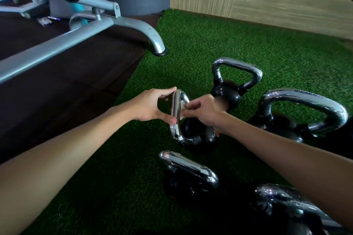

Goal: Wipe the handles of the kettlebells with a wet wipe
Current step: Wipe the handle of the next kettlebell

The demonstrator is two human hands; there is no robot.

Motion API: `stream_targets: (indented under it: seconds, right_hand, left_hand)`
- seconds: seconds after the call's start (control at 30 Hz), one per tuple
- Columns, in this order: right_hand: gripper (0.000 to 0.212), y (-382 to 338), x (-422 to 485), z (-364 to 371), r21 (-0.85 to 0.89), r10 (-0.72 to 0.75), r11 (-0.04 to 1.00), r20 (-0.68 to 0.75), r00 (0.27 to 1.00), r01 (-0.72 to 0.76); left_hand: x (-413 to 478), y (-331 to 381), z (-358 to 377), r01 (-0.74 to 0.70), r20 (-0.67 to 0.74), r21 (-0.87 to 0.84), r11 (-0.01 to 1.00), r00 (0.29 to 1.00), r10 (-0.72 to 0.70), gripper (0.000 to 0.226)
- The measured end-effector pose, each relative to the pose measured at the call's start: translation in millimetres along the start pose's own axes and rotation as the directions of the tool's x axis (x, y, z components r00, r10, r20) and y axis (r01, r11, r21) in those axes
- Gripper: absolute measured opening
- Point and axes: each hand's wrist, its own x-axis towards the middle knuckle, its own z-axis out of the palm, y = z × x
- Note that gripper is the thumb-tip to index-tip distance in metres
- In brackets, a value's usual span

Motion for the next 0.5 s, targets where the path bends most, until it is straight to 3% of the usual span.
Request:
stream_targets:
  seconds: [0.23, 0.5]
  right_hand:
    - [0.004, -13, 12, 5, -0.144, -0.138, 0.985, -0.328, 0.934, 0.095]
    - [0.004, 0, 16, 16, -0.299, -0.098, 0.954, -0.361, 0.927, -0.016]
  left_hand:
    - [2, 0, 1, -0.02, -0.001, -0.026, 0.999, 1.0, 0.02, 0.135]
    - [5, 3, 0, 0.013, -0.003, -0.019, 1.0, 1.0, -0.014, 0.137]
